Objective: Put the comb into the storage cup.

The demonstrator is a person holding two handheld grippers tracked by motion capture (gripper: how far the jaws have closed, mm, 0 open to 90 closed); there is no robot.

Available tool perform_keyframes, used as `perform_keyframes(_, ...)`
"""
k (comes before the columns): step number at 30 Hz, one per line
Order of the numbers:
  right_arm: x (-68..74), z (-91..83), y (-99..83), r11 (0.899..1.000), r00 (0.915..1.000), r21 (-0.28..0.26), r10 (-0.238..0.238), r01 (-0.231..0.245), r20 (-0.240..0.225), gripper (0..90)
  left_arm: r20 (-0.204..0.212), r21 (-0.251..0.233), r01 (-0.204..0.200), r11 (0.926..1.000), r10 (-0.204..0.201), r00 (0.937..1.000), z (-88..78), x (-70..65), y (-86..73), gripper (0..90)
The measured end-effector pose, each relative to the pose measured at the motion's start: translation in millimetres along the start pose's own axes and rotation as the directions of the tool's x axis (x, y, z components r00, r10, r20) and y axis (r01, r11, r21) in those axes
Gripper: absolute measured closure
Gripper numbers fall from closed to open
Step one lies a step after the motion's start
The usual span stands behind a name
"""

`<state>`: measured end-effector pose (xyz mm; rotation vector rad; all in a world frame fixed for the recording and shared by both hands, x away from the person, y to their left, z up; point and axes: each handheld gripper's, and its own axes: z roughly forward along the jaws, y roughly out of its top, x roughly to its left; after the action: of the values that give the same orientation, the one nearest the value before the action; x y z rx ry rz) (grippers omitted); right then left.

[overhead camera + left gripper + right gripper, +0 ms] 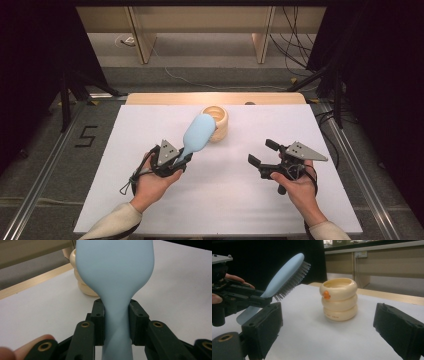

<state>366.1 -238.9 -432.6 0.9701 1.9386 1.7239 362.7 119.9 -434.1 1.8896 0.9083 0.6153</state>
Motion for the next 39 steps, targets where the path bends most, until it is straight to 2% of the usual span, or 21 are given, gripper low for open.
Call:
perform_keyframes(14,1.3,3.1,0.9,1.000,1.0000,-0.001,0.003,-0.003,-0.007,9.7,0.019,-0.016,-0.006,0.9999,0.006,0.9998,4.2,-7.3,3.3,69.3)
perform_keyframes(39,9.5,15.4,4.3,1.000,0.9993,0.000,0.011,-0.011,-0.037,9.7,0.057,-0.037,-0.045,0.9983,0.047,0.9972,9.5,-20.6,7.5,69.3)
